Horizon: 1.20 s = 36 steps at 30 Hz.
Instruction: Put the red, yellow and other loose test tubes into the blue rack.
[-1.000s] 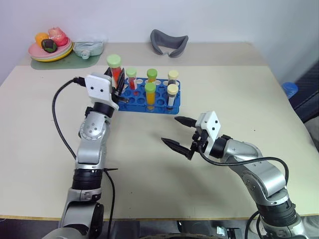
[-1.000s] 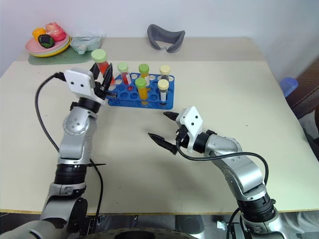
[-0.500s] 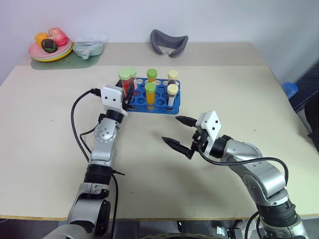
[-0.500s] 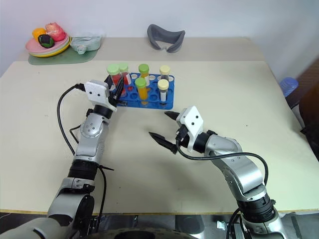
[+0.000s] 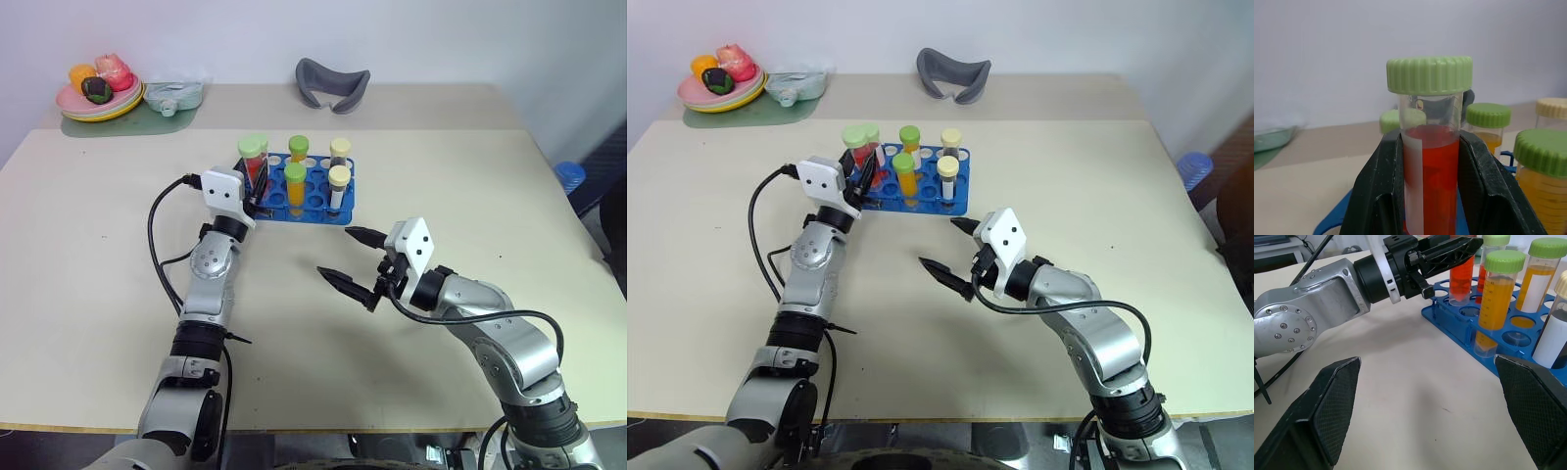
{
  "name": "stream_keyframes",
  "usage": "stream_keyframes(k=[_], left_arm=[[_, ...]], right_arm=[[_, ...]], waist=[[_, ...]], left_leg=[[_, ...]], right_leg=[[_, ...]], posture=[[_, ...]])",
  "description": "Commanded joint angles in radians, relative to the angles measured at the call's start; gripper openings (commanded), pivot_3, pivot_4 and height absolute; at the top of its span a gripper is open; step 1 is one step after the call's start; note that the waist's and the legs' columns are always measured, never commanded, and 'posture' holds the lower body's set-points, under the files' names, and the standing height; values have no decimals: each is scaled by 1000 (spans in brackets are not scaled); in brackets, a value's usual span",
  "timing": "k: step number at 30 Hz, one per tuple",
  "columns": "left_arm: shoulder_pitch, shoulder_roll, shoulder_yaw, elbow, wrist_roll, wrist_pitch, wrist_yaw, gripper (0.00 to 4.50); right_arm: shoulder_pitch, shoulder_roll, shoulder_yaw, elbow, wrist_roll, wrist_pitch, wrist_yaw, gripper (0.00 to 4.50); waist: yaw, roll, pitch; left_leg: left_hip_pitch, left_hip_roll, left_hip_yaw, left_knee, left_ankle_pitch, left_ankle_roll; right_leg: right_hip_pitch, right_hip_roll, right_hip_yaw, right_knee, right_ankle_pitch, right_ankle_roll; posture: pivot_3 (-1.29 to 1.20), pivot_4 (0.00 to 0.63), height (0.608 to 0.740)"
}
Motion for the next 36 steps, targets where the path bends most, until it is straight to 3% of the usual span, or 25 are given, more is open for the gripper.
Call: stream_keyframes(k=[1,36], left_arm=[[3,-2,-4,-28,6,6,2,1121],[48,-4,-10,-88,57,68,45,1121]], right_arm=[[4,6,-8,-34,1,-22,0,4500],[2,6,-1,-29,6,-25,10,4500]], waist=[[0,0,0],[0,0,0]], left_leg=[[0,0,0,0,0,0],[1,0,0,0,0,0]], right_leg=[[0,0,0,0,0,0],[0,0,0,0,0,0]], posture=[[0,150,740],[0,150,740]])
